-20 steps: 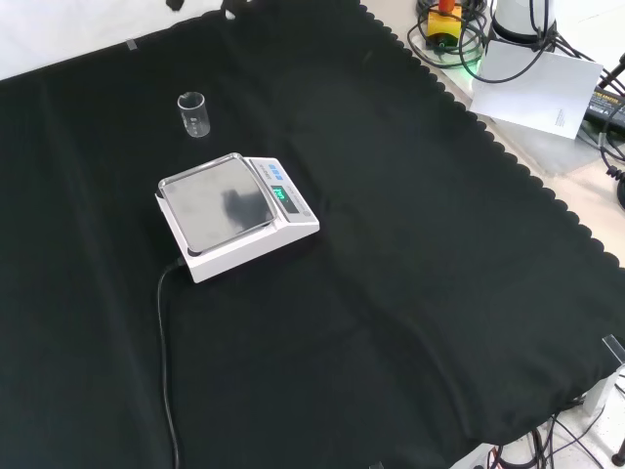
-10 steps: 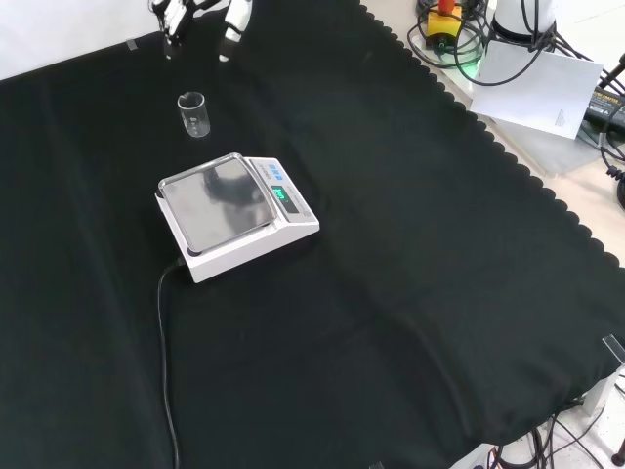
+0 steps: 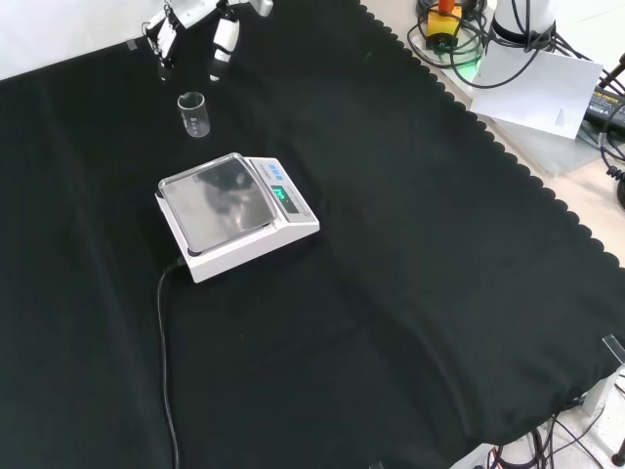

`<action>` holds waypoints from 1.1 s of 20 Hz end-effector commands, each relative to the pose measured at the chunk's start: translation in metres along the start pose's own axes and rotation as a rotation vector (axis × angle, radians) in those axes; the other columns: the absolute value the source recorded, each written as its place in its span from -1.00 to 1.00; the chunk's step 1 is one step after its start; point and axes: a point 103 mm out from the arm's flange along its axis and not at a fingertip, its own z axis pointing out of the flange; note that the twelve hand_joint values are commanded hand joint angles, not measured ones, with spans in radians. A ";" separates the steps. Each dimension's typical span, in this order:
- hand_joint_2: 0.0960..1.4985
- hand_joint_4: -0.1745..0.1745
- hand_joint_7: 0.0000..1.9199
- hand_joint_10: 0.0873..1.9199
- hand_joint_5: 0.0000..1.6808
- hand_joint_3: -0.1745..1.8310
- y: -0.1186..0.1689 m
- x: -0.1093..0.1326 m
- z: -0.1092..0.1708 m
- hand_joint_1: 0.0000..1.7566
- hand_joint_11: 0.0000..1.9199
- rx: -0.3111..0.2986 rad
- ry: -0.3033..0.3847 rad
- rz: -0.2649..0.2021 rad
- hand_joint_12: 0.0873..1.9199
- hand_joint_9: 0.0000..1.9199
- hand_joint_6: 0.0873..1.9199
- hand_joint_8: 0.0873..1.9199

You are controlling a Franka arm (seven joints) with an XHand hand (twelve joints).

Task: Pick up the beaker.

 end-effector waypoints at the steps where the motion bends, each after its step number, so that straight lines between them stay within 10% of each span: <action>1: 0.32 -0.29 -0.51 -0.24 -0.38 -0.90 0.010 -0.010 0.016 -0.33 -1.00 0.040 0.012 0.010 0.17 -0.52 -0.86 -0.36; 7: 0.25 -0.24 -0.82 -0.31 -0.56 -0.95 0.017 -0.025 0.032 -0.35 -1.00 0.196 -0.014 0.044 -0.14 -0.94 -0.90 -0.38; 11: 0.20 -0.21 -0.95 -0.55 -0.64 -0.96 0.018 -0.039 0.042 -0.38 -1.00 0.199 0.014 0.044 -0.43 -1.00 -0.97 -0.45; 22: 0.23 -0.25 -0.82 -0.16 -0.54 -0.95 0.031 -0.062 0.057 -0.36 -1.00 0.169 0.064 0.052 -0.31 -1.00 -1.00 -0.43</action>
